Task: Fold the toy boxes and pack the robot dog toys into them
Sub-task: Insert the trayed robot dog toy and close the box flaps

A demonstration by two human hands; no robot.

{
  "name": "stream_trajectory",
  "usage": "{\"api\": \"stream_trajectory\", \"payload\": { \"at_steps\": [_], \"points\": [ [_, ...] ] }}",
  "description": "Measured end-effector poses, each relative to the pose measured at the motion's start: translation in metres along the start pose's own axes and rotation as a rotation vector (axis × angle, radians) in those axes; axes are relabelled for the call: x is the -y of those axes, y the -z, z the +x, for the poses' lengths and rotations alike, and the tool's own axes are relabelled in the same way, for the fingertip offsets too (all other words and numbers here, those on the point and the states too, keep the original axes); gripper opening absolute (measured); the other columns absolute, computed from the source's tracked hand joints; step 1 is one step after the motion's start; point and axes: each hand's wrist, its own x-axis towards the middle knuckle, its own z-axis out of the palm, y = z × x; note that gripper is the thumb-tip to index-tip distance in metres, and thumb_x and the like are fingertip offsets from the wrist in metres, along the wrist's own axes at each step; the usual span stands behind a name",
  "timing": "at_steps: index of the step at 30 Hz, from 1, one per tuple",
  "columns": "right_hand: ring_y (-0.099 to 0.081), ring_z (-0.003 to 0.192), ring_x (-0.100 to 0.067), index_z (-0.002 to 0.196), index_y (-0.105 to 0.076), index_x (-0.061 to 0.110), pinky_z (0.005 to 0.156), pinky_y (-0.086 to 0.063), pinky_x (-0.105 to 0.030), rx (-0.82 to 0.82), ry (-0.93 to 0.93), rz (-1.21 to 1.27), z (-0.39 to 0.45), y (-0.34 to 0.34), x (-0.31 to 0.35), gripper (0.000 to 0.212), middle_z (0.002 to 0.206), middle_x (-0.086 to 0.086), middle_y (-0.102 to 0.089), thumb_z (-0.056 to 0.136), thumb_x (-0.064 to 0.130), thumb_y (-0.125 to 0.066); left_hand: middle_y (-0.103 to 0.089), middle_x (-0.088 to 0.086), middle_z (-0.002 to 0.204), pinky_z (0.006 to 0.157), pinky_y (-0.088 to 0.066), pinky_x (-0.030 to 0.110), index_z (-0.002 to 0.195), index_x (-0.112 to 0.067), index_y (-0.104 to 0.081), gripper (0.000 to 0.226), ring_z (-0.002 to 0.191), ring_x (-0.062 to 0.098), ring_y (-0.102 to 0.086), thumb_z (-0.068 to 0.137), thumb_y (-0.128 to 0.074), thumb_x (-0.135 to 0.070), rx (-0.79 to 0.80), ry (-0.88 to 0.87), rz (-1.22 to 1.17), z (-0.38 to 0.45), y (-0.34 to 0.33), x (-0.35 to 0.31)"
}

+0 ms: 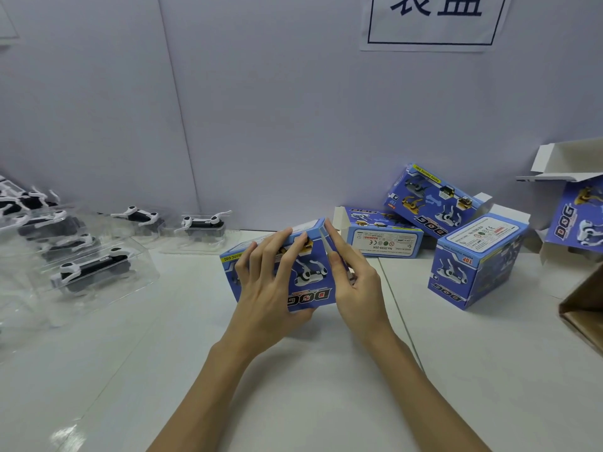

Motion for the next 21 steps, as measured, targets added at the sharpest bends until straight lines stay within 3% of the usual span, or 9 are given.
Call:
{"api": "stream_trajectory", "payload": {
  "at_steps": [5, 9, 13, 17, 21],
  "points": [
    [-0.054, 0.135, -0.009, 0.154, -0.043, 0.04, 0.084, -0.064, -0.036, 0.101, -0.034, 0.011, 0.002, 0.005, 0.002, 0.052, 0.146, 0.003, -0.047, 0.103, 0.032, -0.049, -0.033, 0.004, 0.162, 0.12, -0.026, 0.052, 0.16, -0.027, -0.024, 0.115, 0.147, 0.027, -0.032, 0.069, -0.085, -0.059, -0.014, 0.013, -0.019, 0.0, 0.001, 0.002],
    [-0.045, 0.144, -0.014, 0.155, -0.033, 0.052, 0.096, -0.061, -0.046, 0.202, -0.072, -0.004, 0.001, 0.005, 0.004, 0.052, 0.162, 0.006, -0.032, 0.109, 0.032, -0.042, -0.034, 0.006, 0.163, 0.117, -0.03, 0.057, 0.161, -0.025, -0.028, 0.112, 0.148, 0.027, -0.033, 0.071, -0.086, -0.057, -0.008, 0.006, -0.028, 0.003, 0.008, 0.002],
    [-0.045, 0.145, -0.013, 0.156, -0.044, 0.035, 0.086, -0.063, -0.032, 0.113, 0.034, 0.11, -0.001, 0.003, 0.01, 0.052, 0.159, 0.01, -0.043, 0.104, 0.03, -0.051, -0.037, 0.011, 0.16, 0.113, -0.035, 0.056, 0.159, -0.019, -0.037, 0.104, 0.144, 0.032, -0.037, 0.076, -0.078, -0.068, -0.059, 0.076, -0.085, 0.006, 0.018, 0.001],
    [-0.043, 0.147, -0.014, 0.149, -0.056, 0.029, 0.079, -0.063, -0.027, 0.019, 0.095, 0.127, -0.001, 0.006, 0.014, 0.049, 0.154, 0.014, -0.05, 0.1, 0.035, -0.059, -0.038, 0.016, 0.156, 0.109, -0.042, 0.057, 0.157, -0.011, -0.041, 0.104, 0.143, 0.032, -0.036, 0.079, -0.074, -0.071, -0.107, 0.12, -0.148, 0.006, 0.022, -0.012],
    [-0.045, 0.146, -0.016, 0.149, -0.055, 0.026, 0.084, -0.063, -0.032, 0.057, 0.073, 0.147, -0.002, 0.007, 0.018, 0.046, 0.156, 0.005, -0.048, 0.103, 0.03, -0.054, -0.035, 0.016, 0.154, 0.109, -0.043, 0.056, 0.16, -0.03, -0.033, 0.099, 0.144, 0.031, -0.033, 0.079, -0.072, -0.071, -0.103, 0.105, -0.111, 0.009, 0.024, -0.019]
  ]
}}
